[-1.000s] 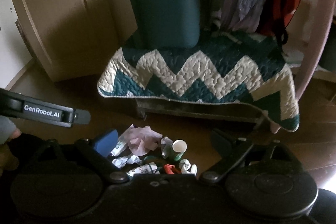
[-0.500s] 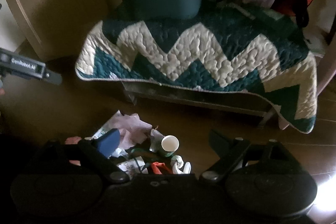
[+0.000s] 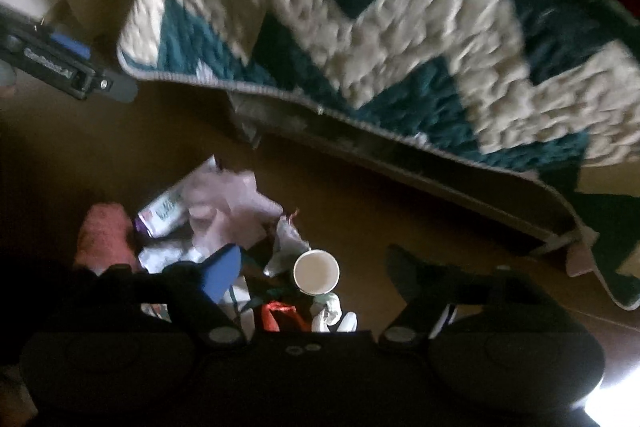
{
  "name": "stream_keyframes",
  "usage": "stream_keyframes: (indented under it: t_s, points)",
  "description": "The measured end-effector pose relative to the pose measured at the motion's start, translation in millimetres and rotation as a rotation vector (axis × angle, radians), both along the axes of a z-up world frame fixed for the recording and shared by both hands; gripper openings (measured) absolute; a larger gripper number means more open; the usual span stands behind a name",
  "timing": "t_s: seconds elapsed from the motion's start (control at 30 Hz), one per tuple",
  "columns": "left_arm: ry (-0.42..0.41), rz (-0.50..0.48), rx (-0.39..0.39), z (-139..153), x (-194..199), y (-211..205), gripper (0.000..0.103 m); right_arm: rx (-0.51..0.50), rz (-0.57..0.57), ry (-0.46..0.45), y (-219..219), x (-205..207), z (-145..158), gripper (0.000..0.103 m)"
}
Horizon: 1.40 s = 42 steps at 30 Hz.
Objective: Collect trash
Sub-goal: 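Lower the left tool onto the pink mesh puff while the right tool descends toward the trash, then close the left gripper on the pink mesh puff and lift it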
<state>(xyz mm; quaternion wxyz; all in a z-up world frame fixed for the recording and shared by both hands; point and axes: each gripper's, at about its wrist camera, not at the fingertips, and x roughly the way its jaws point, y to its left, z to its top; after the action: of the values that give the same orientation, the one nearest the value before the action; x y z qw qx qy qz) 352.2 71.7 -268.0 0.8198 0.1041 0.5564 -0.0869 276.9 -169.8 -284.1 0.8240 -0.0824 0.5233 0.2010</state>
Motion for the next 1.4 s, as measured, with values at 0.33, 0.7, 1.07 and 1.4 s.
stream_keyframes:
  t_s: [0.33,0.7,1.07,1.4]
  points:
    - [0.09,-0.168,0.012,-116.9,12.1,-19.5,0.103,-0.051,0.037,0.168,23.6,34.5,-99.6,0.068]
    - [0.268,-0.152,-0.062,-216.9,30.1,-18.9,0.103,-0.055,0.012,0.282,25.9,43.4,-155.9,0.068]
    - [0.337,-0.021,-0.015,-249.9,35.4,-0.7,0.065,-0.05,-0.022,0.298,28.7,46.3,-176.5,0.047]
    - [0.338,0.039,-0.055,-235.8,31.2,10.7,0.018,-0.071,-0.038,0.236,29.1,43.2,-164.2,0.047]
